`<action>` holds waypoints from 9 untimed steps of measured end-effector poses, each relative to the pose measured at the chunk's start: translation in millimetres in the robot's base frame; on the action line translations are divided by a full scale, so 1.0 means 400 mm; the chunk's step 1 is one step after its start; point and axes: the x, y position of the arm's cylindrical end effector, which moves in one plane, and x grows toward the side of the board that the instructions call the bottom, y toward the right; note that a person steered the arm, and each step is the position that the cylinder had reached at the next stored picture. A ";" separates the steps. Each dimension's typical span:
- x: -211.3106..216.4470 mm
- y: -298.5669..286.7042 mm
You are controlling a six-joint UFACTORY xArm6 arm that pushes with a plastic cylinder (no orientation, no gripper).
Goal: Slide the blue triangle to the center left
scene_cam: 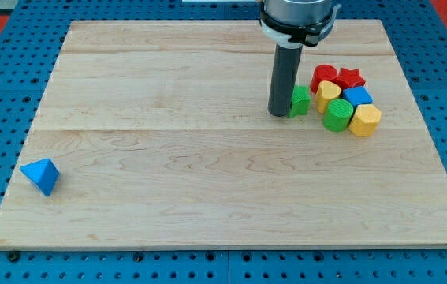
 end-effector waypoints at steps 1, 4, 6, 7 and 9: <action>-0.011 0.001; 0.115 -0.144; 0.417 -0.612; 0.372 -0.812; 0.223 -0.865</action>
